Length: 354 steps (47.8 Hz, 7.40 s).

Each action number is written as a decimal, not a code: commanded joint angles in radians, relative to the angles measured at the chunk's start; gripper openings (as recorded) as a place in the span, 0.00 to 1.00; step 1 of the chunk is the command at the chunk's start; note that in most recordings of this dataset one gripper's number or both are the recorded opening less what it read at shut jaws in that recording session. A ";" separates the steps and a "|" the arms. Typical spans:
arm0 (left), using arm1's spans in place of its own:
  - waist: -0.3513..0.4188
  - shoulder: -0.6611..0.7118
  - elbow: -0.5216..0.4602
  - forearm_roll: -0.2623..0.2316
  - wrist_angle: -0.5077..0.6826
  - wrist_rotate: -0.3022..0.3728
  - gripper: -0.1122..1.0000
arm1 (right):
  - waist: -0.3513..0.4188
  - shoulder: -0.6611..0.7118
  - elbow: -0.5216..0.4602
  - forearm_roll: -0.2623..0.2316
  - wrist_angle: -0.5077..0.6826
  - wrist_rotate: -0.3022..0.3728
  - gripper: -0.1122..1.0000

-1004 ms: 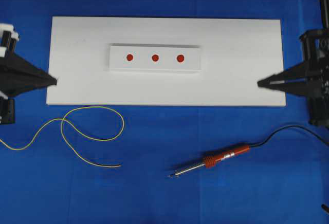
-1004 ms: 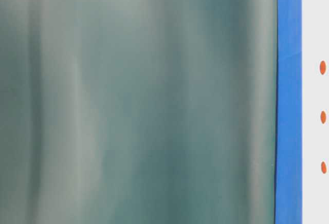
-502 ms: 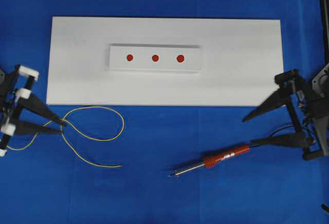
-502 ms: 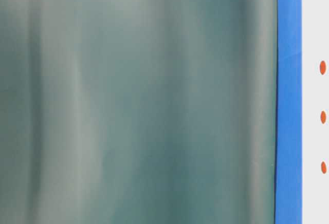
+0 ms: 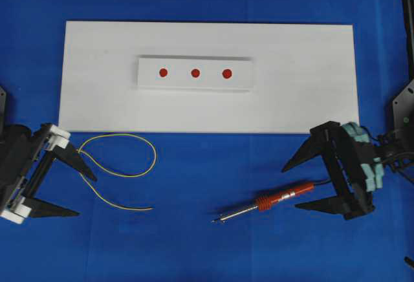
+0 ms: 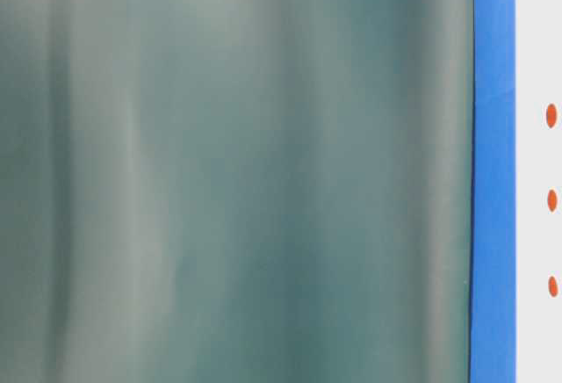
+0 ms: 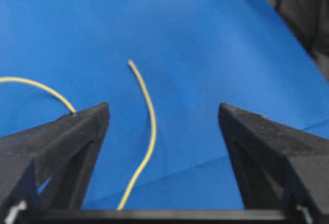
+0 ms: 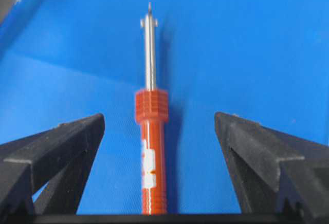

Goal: Touch the tip of the soldering iron to the tip of the solder at the mark.

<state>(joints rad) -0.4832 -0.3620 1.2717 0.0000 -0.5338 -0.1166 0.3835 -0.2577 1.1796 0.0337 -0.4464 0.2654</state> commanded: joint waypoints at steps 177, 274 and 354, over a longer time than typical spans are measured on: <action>0.638 0.222 -0.560 0.011 0.994 0.155 0.12 | -0.528 0.176 -0.630 -0.259 0.997 -0.104 0.16; 0.640 0.235 -0.569 0.011 1.006 0.160 0.12 | -0.520 0.402 -0.799 -0.275 1.049 -0.117 0.16; 0.638 -0.028 -0.486 0.011 1.062 0.150 0.12 | -0.520 0.402 -0.799 -0.276 1.048 -0.114 0.16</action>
<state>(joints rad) 0.1580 -0.3421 0.7808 0.0092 0.5338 0.0353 -0.1381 0.1611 0.3973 -0.2408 0.6075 0.1488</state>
